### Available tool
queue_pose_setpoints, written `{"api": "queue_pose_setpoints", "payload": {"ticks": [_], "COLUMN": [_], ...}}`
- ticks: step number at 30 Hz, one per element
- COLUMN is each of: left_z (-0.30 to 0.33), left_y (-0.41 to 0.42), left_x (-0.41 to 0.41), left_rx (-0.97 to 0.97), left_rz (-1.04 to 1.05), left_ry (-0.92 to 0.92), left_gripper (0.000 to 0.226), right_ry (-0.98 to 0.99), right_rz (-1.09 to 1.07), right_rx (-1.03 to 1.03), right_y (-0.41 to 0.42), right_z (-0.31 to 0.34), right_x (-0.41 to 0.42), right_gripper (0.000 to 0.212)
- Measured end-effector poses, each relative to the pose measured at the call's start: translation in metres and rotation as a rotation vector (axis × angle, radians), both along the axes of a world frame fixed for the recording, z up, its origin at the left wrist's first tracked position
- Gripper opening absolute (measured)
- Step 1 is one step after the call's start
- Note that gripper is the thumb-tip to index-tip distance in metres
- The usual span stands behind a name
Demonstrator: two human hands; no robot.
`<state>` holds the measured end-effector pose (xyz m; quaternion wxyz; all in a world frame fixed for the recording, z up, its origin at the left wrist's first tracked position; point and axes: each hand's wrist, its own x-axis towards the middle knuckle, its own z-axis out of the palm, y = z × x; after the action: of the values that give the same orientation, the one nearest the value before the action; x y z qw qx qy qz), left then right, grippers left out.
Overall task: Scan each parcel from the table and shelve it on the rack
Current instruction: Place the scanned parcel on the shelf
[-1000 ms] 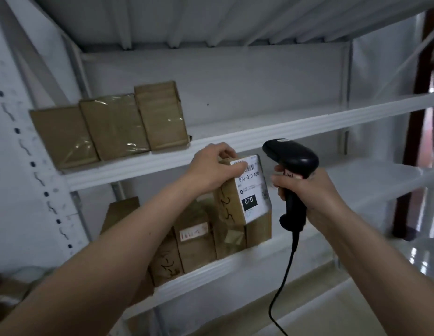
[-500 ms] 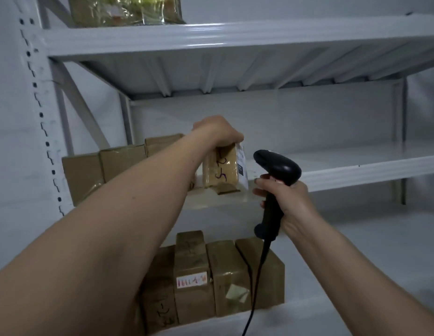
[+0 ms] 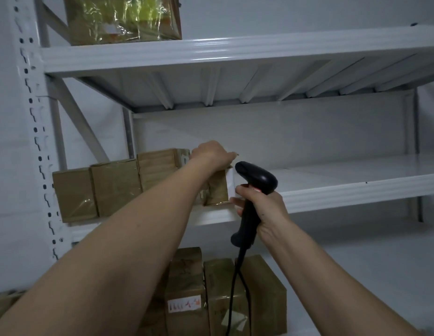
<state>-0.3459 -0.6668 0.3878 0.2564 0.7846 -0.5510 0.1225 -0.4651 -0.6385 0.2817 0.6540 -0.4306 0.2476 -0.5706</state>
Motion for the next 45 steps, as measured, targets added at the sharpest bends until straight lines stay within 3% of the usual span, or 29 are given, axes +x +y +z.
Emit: {"api": "queue_pose_setpoints", "payload": {"ticks": [4,10,14,20,24,29,31,35,39,42,45], "left_z": [-0.013,-0.022,-0.027,-0.005,0.018,0.048,0.048,0.036,0.033,0.029,0.015], "left_y": [0.006,0.018,0.035,0.066,0.084,0.109,0.120,0.127,0.137,0.138,0.139], "left_x": [0.000,0.001,-0.005,0.006,0.040,0.110,0.134,0.160,0.159,0.166,0.163], "left_rx": [0.067,0.094,-0.089,-0.522,-0.761,-0.996,-0.998,-0.908,-0.749,-0.523,-0.571], "left_rz": [0.088,0.057,-0.032,-0.211,-0.198,-0.012,0.052,0.153,0.112,0.300,0.294], "left_ry": [-0.155,-0.177,-0.091,-0.058,0.218,0.818,1.007,1.097,1.012,0.590,0.322], "left_gripper": [0.076,0.068,0.056,0.058,0.055,0.050,0.059,0.068,0.048,0.060,0.066], "right_ry": [0.018,0.024,0.016,0.033,0.028,0.024,0.036,0.062,0.080,0.093,0.099], "right_rz": [-0.013,-0.018,-0.021,0.083,0.158,0.222,0.236,0.256,0.264,0.267,0.265], "right_rx": [0.026,0.056,-0.008,-0.164,-0.202,-0.192,-0.198,-0.216,-0.224,-0.226,-0.223], "right_y": [-0.002,-0.001,0.006,0.036,0.054,0.070,0.075,0.082,0.087,0.089,0.091], "right_z": [-0.004,-0.014,-0.009,0.015,0.024,0.026,0.025,0.023,0.022,0.021,0.020], "right_x": [0.002,-0.001,-0.007,0.001,0.014,0.036,0.044,0.055,0.063,0.068,0.072], "right_gripper": [0.021,0.023,0.018,0.015,0.017,0.014,0.014,0.016,0.013,0.013,0.014]}}
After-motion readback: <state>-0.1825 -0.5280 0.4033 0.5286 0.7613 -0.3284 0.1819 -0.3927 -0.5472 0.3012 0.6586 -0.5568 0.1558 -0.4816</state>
